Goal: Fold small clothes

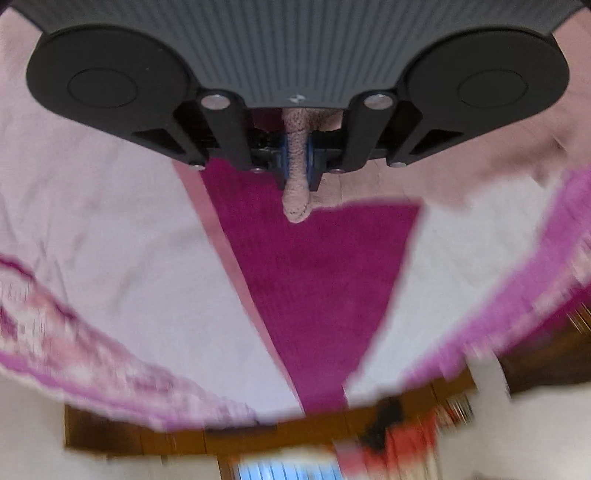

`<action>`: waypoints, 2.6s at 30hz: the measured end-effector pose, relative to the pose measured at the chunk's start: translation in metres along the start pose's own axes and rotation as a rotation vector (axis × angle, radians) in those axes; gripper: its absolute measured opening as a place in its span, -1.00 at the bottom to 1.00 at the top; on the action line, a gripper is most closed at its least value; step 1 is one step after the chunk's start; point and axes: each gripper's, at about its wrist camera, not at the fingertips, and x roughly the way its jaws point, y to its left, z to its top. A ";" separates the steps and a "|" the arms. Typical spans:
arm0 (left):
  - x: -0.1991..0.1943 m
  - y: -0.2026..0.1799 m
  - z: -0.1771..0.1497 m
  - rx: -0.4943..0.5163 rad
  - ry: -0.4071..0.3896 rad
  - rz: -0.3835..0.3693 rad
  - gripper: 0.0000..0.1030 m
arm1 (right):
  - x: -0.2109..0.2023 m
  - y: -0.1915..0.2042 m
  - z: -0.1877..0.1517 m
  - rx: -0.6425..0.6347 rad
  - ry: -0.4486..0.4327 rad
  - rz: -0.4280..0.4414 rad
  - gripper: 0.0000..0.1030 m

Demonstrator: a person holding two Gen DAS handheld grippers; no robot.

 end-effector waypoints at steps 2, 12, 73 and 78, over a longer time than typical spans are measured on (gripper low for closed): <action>0.012 -0.005 0.008 0.004 0.013 -0.019 -0.89 | 0.007 -0.001 -0.002 0.007 0.026 -0.005 -0.77; 0.057 -0.028 0.043 0.153 0.030 -0.099 -0.88 | -0.065 0.013 0.005 0.068 -0.106 0.049 0.19; 0.112 -0.078 0.040 0.390 0.034 -0.061 -0.81 | -0.071 0.046 -0.050 0.072 -0.006 0.251 0.26; 0.096 -0.071 0.049 0.297 0.035 -0.105 -0.81 | -0.056 0.066 -0.001 -0.043 0.027 0.276 0.30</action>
